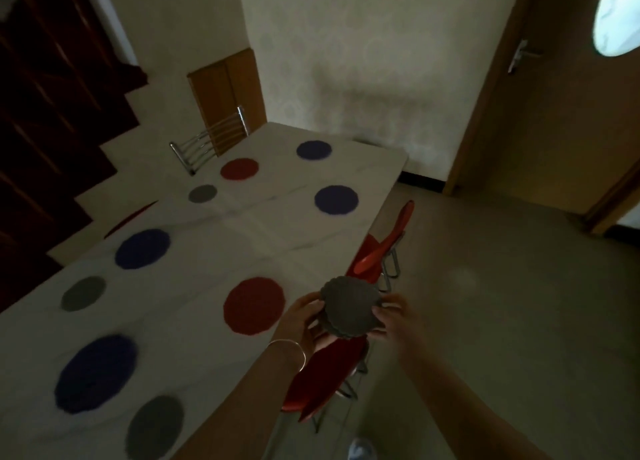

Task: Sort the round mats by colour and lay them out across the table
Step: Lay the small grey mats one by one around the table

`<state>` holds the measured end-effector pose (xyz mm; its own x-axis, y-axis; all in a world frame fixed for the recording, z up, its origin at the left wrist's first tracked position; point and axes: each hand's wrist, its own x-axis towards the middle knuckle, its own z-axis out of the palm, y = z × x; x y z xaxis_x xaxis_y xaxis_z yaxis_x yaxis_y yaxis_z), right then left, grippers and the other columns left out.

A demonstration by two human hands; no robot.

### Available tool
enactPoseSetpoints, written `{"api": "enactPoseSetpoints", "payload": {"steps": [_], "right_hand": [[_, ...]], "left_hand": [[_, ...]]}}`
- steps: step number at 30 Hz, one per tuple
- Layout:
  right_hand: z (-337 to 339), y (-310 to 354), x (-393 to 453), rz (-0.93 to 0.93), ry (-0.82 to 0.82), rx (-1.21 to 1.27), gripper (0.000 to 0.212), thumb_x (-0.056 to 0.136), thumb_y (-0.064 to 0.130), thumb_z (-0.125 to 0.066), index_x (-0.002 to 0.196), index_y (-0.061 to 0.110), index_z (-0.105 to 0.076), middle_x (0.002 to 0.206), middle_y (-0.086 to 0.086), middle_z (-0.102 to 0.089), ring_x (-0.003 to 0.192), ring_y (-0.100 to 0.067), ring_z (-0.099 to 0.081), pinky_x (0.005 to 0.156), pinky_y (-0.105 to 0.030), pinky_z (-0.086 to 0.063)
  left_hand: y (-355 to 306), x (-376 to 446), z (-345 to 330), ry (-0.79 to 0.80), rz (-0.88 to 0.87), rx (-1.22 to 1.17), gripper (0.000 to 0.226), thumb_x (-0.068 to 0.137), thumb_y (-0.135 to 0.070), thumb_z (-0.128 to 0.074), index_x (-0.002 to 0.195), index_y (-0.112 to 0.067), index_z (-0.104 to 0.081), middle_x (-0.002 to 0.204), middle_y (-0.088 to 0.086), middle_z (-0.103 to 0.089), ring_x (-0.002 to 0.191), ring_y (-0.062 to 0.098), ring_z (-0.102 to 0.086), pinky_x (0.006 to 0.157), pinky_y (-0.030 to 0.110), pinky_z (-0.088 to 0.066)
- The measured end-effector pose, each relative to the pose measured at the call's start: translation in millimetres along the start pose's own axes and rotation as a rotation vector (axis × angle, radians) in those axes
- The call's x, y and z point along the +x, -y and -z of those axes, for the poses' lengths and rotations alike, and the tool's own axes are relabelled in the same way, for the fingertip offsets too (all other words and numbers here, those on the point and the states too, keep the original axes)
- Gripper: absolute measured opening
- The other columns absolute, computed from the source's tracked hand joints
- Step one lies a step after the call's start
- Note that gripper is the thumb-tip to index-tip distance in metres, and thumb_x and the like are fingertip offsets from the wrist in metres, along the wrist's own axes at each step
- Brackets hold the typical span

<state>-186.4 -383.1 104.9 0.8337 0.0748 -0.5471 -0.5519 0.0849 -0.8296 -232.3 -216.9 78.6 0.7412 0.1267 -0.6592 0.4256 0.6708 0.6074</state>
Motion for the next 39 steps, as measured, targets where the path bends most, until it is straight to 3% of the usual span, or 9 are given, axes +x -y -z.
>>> {"api": "enactPoseSetpoints", "payload": {"steps": [4,8,13,15,18,23,31,35,39], "right_hand": [[8.0,35.3,69.2,-0.023,0.056,-0.095,0.019,0.093,-0.002,-0.051,0.082,0.013,-0.052,0.122,-0.025,-0.051,0.113,-0.044,-0.054,0.077,-0.045,-0.053],[6.4,76.6,127.0,-0.041,0.076,-0.196,0.019,0.092,-0.002,-0.051,0.082,0.014,-0.051,0.118,-0.017,-0.049,0.114,-0.039,-0.052,0.078,-0.046,-0.05],[-35.5,111.9,170.6,-0.03,0.197,-0.277,0.02,0.091,-0.003,-0.051,0.081,0.014,-0.052,0.098,-0.015,-0.056,0.077,-0.027,-0.06,0.055,-0.038,-0.053],[-58.4,120.3,185.5,-0.007,0.253,-0.309,0.018,0.091,-0.002,-0.053,0.083,0.014,-0.056,0.093,-0.011,-0.061,0.075,-0.026,-0.064,0.049,-0.033,-0.056],[-91.6,125.4,211.4,-0.062,0.396,-0.317,0.014,0.091,0.002,-0.053,0.088,0.014,-0.06,0.097,-0.011,-0.065,0.082,-0.028,-0.067,0.056,-0.032,-0.055],[-144.9,110.1,261.0,-0.182,0.618,-0.462,0.014,0.089,0.0,-0.053,0.086,0.012,-0.06,0.09,-0.016,-0.064,0.078,-0.031,-0.064,0.061,-0.038,-0.052],[-176.7,72.0,304.9,-0.174,0.893,-0.809,0.006,0.091,0.008,-0.055,0.094,0.014,-0.057,0.096,-0.009,-0.06,0.079,-0.025,-0.064,0.053,-0.031,-0.054],[-178.0,58.5,309.8,-0.094,0.931,-0.873,0.01,0.088,0.002,-0.055,0.091,0.012,-0.057,0.099,-0.018,-0.063,0.077,-0.025,-0.062,0.059,-0.035,-0.054],[-181.9,52.7,311.2,0.36,0.927,-1.114,0.025,0.082,0.001,-0.061,0.107,0.002,-0.062,0.106,-0.019,-0.068,0.092,-0.028,-0.063,0.075,-0.032,-0.045]], "left_hand": [[-12.3,63.8,-22.9,0.017,0.018,-0.028,0.018,0.086,-0.003,-0.057,0.097,-0.015,-0.063,0.109,0.014,-0.064,0.092,0.033,-0.064,0.062,0.042,-0.057],[-28.9,100.7,-44.8,-0.052,0.049,-0.075,0.024,0.086,0.003,-0.053,0.1,-0.015,-0.063,0.108,0.013,-0.061,0.092,0.033,-0.063,0.06,0.043,-0.056],[-69.0,116.6,-34.7,-0.14,-0.048,-0.165,0.027,0.082,0.004,-0.054,0.097,-0.014,-0.066,0.106,0.017,-0.063,0.09,0.036,-0.064,0.059,0.04,-0.057],[-88.2,117.9,-17.0,-0.214,-0.11,-0.23,0.025,0.081,0.004,-0.056,0.093,-0.015,-0.068,0.1,0.017,-0.066,0.086,0.036,-0.065,0.059,0.041,-0.058],[-107.2,112.8,15.1,-0.327,-0.206,-0.363,0.024,0.08,0.005,-0.057,0.086,-0.015,-0.068,0.095,0.016,-0.069,0.084,0.037,-0.067,0.065,0.047,-0.057],[-110.0,90.2,54.1,-0.59,-0.358,-0.55,0.02,0.083,0.003,-0.056,0.079,-0.016,-0.063,0.086,0.013,-0.069,0.074,0.033,-0.069,0.051,0.04,-0.057],[-58.0,73.6,14.2,-0.925,-0.427,-0.859,0.017,0.084,0.0,-0.056,0.089,-0.015,-0.064,0.089,0.012,-0.068,0.08,0.031,-0.065,0.053,0.04,-0.06],[-31.6,72.0,-7.7,-1.009,-0.455,-0.894,0.013,0.087,-0.003,-0.055,0.09,-0.014,-0.063,0.093,0.015,-0.066,0.083,0.033,-0.064,0.052,0.037,-0.058],[-14.0,66.0,-16.4,-1.064,-0.494,-0.931,0.014,0.088,-0.004,-0.054,0.094,-0.014,-0.063,0.098,0.016,-0.066,0.087,0.035,-0.064,0.052,0.037,-0.058]]}}
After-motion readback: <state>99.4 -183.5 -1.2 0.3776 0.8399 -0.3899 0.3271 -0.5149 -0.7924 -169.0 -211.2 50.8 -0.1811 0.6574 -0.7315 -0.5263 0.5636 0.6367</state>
